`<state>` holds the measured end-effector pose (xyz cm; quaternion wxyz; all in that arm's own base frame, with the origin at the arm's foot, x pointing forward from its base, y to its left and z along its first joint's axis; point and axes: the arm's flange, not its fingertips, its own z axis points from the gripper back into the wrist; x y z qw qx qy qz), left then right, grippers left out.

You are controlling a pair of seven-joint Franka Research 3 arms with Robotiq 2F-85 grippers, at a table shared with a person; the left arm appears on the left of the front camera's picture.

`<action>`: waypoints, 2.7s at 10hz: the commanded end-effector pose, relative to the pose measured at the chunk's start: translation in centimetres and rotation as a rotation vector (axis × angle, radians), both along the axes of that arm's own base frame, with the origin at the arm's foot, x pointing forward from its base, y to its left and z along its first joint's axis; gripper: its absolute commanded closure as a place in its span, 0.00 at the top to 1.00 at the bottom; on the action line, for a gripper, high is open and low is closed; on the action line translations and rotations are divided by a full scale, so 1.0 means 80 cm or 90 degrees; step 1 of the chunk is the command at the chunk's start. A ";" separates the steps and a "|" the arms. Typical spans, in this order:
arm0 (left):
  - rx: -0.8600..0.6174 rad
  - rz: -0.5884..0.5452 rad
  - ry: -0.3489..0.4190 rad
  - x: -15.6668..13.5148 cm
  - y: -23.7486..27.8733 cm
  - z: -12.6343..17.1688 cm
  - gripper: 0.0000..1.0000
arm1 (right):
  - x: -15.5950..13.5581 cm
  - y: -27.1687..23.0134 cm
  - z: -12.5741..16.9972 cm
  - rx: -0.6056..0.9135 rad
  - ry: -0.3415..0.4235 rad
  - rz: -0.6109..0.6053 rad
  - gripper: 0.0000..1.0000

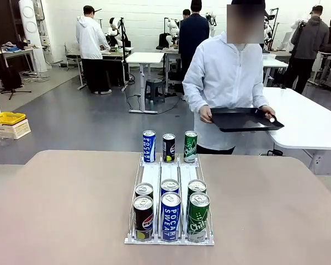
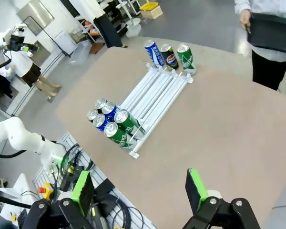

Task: Retrieve and hand over the desired beverage to the person.
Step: Pick up a can of the same type that the person held from the Automatic Can Dispenser.

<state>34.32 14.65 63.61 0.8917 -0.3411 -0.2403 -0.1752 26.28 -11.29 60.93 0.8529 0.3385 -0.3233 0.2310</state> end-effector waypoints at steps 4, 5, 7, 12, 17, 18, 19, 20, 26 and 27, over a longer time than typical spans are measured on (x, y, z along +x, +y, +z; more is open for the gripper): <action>0.000 -0.002 -0.005 0.007 -0.004 -0.001 1.00 | -0.007 0.002 0.004 0.008 -0.013 0.008 1.00; 0.000 -0.002 -0.005 0.007 -0.004 -0.001 1.00 | -0.007 0.002 0.004 0.008 -0.013 0.008 1.00; 0.000 -0.002 -0.005 0.007 -0.004 -0.001 1.00 | -0.007 0.002 0.004 0.008 -0.013 0.008 1.00; 0.000 -0.002 -0.005 0.007 -0.004 -0.001 1.00 | -0.007 0.002 0.004 0.008 -0.013 0.008 1.00; 0.000 -0.002 -0.005 0.007 -0.004 -0.001 1.00 | -0.007 0.002 0.004 0.008 -0.013 0.008 1.00; 0.000 -0.002 -0.005 0.007 -0.004 -0.001 1.00 | -0.007 0.002 0.004 0.008 -0.013 0.008 1.00; 0.000 -0.002 -0.005 0.007 -0.004 -0.001 1.00 | -0.007 0.002 0.004 0.008 -0.013 0.008 1.00; 0.000 -0.002 -0.005 0.007 -0.004 -0.001 1.00 | -0.007 0.002 0.004 0.008 -0.013 0.008 1.00; 0.000 -0.002 -0.005 0.007 -0.004 -0.001 1.00 | -0.007 0.002 0.004 0.008 -0.013 0.008 1.00; 0.000 -0.002 -0.005 0.007 -0.004 -0.001 1.00 | -0.007 0.002 0.004 0.008 -0.013 0.008 1.00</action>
